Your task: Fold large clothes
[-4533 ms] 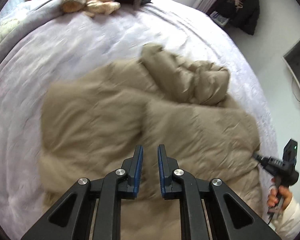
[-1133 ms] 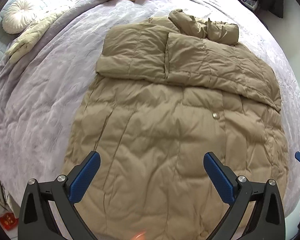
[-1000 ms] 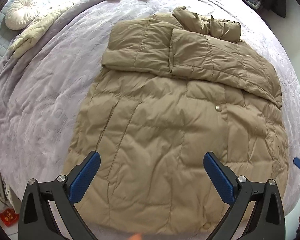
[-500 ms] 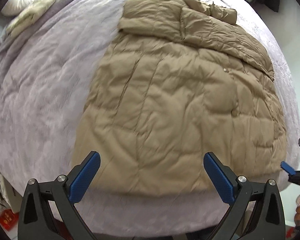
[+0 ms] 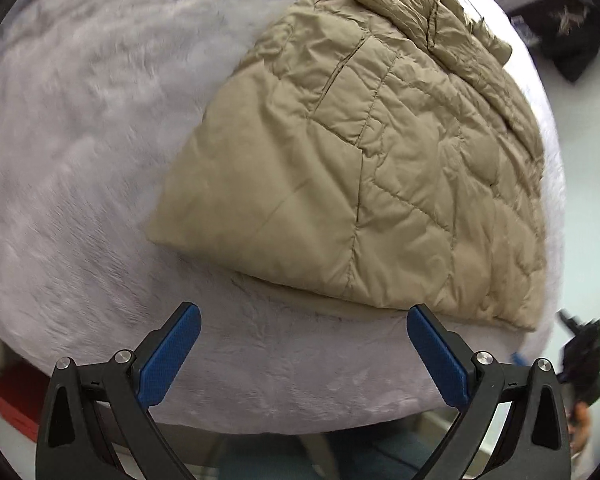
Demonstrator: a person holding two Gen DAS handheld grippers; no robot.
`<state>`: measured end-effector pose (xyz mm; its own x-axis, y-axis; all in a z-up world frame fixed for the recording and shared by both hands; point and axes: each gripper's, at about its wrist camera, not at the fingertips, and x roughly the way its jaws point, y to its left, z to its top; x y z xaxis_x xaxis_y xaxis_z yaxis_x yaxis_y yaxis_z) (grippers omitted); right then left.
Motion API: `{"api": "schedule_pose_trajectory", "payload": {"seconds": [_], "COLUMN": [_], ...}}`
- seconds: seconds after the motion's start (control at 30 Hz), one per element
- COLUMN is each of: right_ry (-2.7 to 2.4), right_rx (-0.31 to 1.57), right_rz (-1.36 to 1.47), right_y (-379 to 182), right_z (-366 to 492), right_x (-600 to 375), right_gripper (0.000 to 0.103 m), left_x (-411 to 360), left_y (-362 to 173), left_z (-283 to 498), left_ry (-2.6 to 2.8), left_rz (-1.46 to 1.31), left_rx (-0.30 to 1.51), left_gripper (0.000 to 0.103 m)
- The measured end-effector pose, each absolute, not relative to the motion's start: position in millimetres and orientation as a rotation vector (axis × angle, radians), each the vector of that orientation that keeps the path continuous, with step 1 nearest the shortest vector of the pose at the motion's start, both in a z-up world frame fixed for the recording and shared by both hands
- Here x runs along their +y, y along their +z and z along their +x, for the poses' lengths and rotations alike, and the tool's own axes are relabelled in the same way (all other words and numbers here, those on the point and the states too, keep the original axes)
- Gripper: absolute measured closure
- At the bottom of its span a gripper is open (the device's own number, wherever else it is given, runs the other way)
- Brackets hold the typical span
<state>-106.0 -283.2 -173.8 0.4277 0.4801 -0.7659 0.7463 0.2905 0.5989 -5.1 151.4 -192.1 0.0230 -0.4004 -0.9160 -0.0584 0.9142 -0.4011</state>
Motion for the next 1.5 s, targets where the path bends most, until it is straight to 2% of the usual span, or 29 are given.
{"api": "schedule_pose_trajectory", "payload": {"seconds": [0.27, 0.7, 0.73, 0.8, 0.87, 0.9, 0.93, 0.97, 1.0, 1.03, 1.07, 1.1, 1.2, 1.5], "right_ry": [-0.315, -0.313, -0.305, -0.283, -0.273, -0.274, -0.269, -0.261, -0.259, -0.257, -0.247, -0.239, -0.190, 0.019], "right_rx": [1.120, 0.992, 0.973, 0.941, 0.935, 0.941, 0.950, 0.957, 0.961, 0.964, 0.963, 0.960, 0.966, 0.947], "right_rz": [1.478, 1.544, 1.548, 1.561, 1.574, 1.576, 1.585, 1.599, 1.614, 1.631, 1.648, 1.659, 1.617, 1.393], "right_y": [-191.8, -217.8, -219.6, -222.9, -226.8, -228.3, -230.3, -232.8, -234.4, -236.9, -239.2, -240.0, -228.5, -142.2], "right_z": [-136.7, -128.4, -124.9, -116.3, -108.7, -110.0, -106.8, -104.7, -102.7, -102.4, -102.2, -101.4, -94.3, -22.8], "right_x": [-301.6, -322.7, -324.5, -328.5, -333.3, -334.3, -335.2, -336.1, -335.9, -336.3, -336.4, -336.1, -338.2, -370.8], "right_gripper": [0.000, 0.000, 0.000, 0.002, 0.011, 0.022, 0.034, 0.039, 0.051, 0.073, 0.084, 0.089, 0.093, 0.094], "left_x": [133.8, 103.7, 104.4, 102.0, 102.5, 102.3, 102.9, 105.3, 108.9, 113.1, 116.3, 119.8, 126.2, 115.1], "left_y": [-222.2, -232.1, -231.0, -229.2, -228.1, -227.4, -227.7, -228.5, -228.1, -226.6, -223.5, -218.0, -187.3, -80.6], "left_z": [9.6, 39.9, 40.3, 42.1, 44.7, 46.8, 48.1, 49.4, 51.4, 51.8, 52.8, 53.2, 58.8, 132.1], "left_ry": [-0.332, -0.342, -0.341, -0.332, -0.320, -0.319, -0.328, -0.337, -0.341, -0.341, -0.344, -0.348, -0.375, -0.423], "left_rz": [-0.540, -0.504, -0.509, -0.520, -0.519, -0.528, -0.542, -0.559, -0.592, -0.614, -0.636, -0.653, -0.671, -0.598], "left_rx": [1.565, 1.532, 1.526, 1.516, 1.517, 1.510, 1.507, 1.505, 1.500, 1.495, 1.488, 1.475, 1.410, 1.171], "left_gripper": [0.000, 0.000, 0.001, 0.009, 0.028, 0.037, 0.063, 0.082, 0.084, 0.087, 0.089, 0.089, 0.089, 0.089]}}
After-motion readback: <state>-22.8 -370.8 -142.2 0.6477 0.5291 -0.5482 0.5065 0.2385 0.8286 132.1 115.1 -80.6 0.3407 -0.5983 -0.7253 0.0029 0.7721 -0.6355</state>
